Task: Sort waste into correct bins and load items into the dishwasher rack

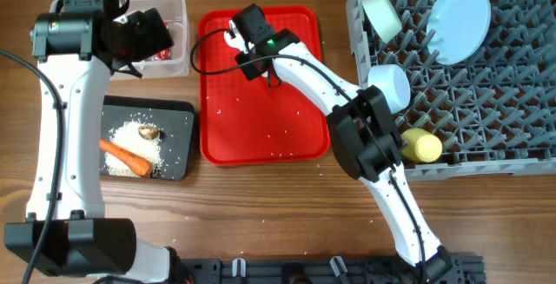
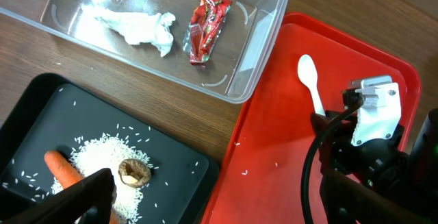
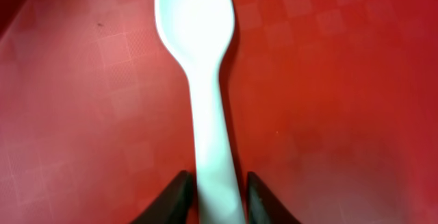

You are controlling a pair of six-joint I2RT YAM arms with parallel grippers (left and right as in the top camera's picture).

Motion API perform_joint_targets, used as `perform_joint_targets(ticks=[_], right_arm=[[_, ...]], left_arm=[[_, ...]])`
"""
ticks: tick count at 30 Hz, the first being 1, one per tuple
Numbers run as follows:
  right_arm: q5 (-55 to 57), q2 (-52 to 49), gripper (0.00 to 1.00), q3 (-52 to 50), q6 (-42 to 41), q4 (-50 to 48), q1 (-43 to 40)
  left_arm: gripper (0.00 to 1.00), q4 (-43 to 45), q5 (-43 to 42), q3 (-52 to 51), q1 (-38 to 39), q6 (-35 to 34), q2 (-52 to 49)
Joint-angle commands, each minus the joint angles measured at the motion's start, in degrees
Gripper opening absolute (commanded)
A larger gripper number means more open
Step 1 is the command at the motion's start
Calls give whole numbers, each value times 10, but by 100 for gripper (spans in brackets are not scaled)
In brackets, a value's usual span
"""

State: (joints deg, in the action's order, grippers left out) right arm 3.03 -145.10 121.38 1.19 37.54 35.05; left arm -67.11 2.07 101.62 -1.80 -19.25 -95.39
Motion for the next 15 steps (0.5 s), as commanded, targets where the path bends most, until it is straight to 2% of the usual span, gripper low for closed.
perform_joint_targets(ticks=[1,6,10,15], right_arm=[[14,-38,20,-3,3,24,-2],[-8,-38,4,-3,3,80,-2],[-59,-35,4,-3,1,165,-2],[-73,21,4,1,-14,197,-9]], left_arm=[[96,-2,4,-2,-2,-6,-2],[96,-5,4,-2,-2,-6,-2],[97,-7,4,-2,-2,-6,-2],[100,-6,4,-2,-2,-6,-2]])
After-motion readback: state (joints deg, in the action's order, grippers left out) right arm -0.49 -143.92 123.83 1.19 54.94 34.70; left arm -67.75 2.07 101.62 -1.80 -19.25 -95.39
